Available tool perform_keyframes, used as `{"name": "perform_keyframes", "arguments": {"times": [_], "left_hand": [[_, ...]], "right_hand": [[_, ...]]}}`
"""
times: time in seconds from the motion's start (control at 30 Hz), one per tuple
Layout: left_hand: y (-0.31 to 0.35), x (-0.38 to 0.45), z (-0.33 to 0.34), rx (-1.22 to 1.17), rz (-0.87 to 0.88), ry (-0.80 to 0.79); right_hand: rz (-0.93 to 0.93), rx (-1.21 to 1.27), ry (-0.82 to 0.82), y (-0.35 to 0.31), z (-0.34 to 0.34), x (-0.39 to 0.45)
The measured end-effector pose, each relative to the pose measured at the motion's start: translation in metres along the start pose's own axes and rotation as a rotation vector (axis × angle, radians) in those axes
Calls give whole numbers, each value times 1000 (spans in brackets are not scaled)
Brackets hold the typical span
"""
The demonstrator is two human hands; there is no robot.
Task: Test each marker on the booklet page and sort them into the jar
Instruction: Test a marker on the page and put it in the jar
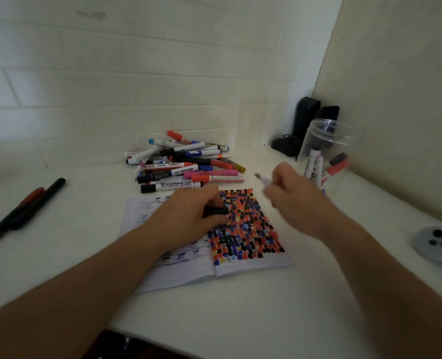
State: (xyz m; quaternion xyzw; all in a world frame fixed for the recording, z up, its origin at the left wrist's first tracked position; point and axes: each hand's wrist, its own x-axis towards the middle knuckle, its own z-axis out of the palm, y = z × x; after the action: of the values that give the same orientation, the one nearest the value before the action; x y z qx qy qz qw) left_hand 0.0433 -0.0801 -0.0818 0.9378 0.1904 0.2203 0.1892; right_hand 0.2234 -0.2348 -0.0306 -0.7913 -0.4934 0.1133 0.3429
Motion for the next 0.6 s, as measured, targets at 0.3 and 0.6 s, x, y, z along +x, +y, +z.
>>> {"name": "perform_keyframes", "arguments": {"times": [0.3, 0.6], "left_hand": [[-5, 7, -3, -121, 31, -166], [-2, 4, -4, -146, 125, -181]], "right_hand": [[-14, 1176, -432, 41, -43, -17], [-80, 648, -301, 37, 4, -37]]}}
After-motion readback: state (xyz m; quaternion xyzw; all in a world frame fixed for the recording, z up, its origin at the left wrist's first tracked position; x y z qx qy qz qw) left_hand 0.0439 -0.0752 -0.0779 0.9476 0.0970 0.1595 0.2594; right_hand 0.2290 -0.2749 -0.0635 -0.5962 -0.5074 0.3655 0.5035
